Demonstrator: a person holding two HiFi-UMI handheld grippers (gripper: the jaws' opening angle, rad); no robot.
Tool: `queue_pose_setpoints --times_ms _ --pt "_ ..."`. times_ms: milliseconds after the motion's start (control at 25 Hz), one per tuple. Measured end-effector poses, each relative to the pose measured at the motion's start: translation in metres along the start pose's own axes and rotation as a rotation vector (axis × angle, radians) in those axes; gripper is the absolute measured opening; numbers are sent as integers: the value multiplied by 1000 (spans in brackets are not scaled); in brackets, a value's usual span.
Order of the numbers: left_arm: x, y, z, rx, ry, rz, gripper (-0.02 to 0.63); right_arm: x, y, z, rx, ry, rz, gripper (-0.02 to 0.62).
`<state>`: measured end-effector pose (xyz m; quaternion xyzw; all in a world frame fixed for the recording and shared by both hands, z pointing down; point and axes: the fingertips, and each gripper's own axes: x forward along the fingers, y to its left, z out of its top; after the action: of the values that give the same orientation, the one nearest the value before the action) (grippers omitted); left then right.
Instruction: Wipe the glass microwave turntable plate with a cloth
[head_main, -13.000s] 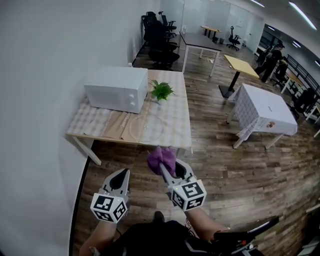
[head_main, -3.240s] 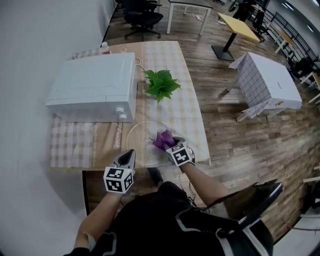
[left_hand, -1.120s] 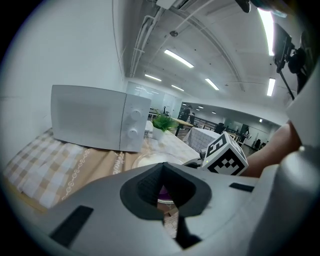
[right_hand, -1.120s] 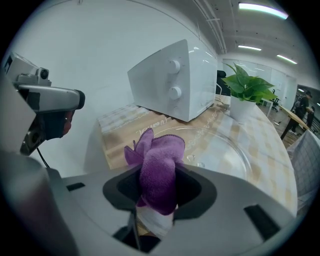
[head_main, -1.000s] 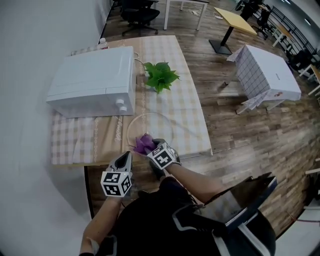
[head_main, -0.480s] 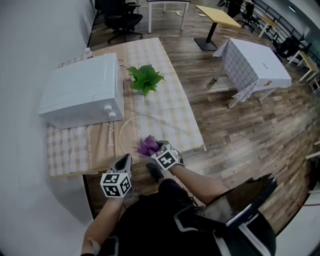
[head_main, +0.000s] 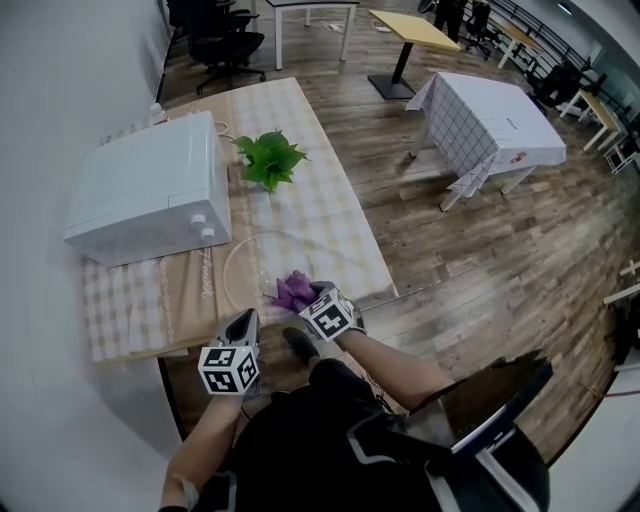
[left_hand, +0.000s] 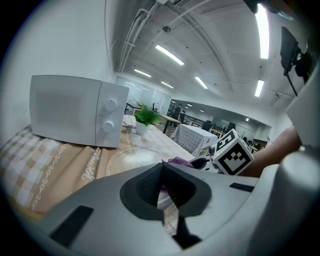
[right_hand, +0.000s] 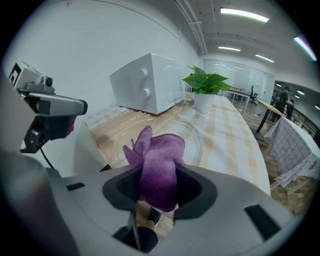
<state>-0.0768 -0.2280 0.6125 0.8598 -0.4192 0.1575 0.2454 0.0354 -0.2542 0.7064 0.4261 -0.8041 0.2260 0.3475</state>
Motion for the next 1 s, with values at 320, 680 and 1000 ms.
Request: queue_pose_setpoints --times_ms 320,680,1000 --pt "-13 4 16 31 -52 10 3 -15 13 30 11 -87 33 163" --pt "-57 38 61 40 -129 119 3 -62 46 109 7 -284 121 163" --pt "-102 46 108 126 -240 205 3 -108 61 158 18 -424 156 163"
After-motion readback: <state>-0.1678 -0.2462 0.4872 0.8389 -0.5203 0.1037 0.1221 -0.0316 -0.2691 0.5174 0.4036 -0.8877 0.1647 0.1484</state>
